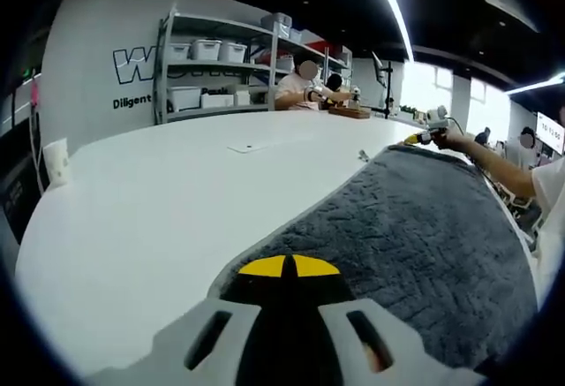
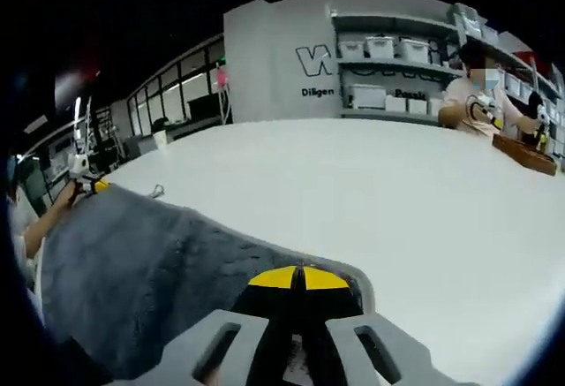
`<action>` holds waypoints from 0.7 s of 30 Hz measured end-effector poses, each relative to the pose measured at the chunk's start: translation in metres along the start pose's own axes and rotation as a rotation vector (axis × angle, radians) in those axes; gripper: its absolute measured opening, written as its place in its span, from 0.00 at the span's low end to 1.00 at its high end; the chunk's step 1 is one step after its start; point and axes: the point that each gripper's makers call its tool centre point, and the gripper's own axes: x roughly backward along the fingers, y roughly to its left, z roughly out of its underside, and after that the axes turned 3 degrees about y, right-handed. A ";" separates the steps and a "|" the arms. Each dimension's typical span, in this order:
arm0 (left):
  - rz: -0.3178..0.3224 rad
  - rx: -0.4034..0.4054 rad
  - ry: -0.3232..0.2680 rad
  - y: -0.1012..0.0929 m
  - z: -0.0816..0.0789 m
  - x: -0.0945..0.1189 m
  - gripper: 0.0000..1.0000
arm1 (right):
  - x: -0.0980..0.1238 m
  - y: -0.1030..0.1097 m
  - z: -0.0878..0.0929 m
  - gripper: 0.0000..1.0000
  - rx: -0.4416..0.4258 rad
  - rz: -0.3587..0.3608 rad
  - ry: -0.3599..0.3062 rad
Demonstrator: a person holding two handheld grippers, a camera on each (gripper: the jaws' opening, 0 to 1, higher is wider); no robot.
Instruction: Open the folded towel by lifting each exposed corner and separating the folded layers until the towel lies flat within the target outline without major curled edges
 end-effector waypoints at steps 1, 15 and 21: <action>0.000 0.000 -0.001 0.000 0.000 0.000 0.01 | 0.000 -0.004 0.001 0.00 0.020 0.014 0.008; -0.001 -0.001 -0.002 0.002 0.000 0.000 0.01 | -0.008 -0.011 -0.005 0.00 0.082 0.068 0.051; -0.001 -0.001 -0.001 0.001 0.000 0.000 0.01 | -0.008 -0.013 -0.005 0.00 0.065 0.060 0.044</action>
